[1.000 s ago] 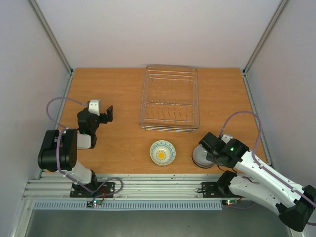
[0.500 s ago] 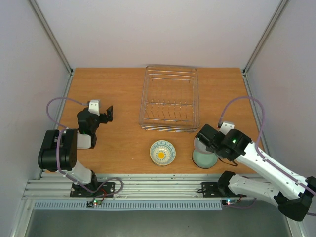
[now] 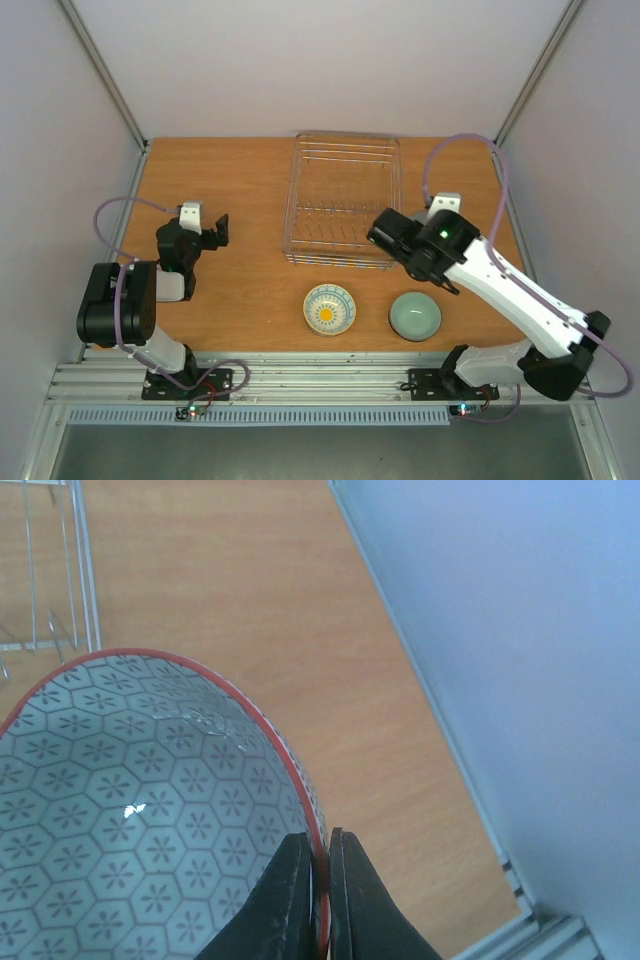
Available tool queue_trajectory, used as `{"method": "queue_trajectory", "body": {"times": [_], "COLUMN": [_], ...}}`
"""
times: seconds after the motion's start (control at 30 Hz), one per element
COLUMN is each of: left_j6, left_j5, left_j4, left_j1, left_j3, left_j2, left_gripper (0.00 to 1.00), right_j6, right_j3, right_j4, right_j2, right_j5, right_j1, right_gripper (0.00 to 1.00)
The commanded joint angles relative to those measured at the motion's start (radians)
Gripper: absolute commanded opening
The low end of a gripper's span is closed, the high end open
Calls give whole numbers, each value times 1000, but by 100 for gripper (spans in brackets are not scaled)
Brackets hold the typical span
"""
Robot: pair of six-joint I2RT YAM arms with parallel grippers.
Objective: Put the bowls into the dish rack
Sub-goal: Place the bowl in the dish rack.
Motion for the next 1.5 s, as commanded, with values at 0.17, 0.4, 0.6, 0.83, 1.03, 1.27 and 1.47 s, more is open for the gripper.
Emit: {"method": "queue_trajectory", "body": {"times": [0.17,0.4,0.6,0.83,1.03,1.27,1.47], "left_j6": [10,10,10,9,10,10,10], "left_j5": [5,5,5,5,5,5,5], "left_j4": [41,42,41,41,41,41,42], "left_j1": [-2,-2,-2,-2,-2,-2,-2], "left_j3": [-1,-3,-3,-3,-3,-3,-3], "left_j2": [-7,-8,-7,-7,-7,-7,-8], "left_gripper": [99,99,99,99,99,99,99], "right_j6": [-23,-136,-235,-302,-312,-357,-373], "right_j3": [285,451,535,534,525,521,521], "right_j4": [-199,-199,-199,-201,-201,-203,-202], "right_j2": [305,431,518,622,699,796,862], "right_j5": [308,411,469,503,531,559,566], "right_j1": [5,-6,-34,-55,-64,-64,-66], "right_gripper": [4,5,6,7,7,8,9]}}
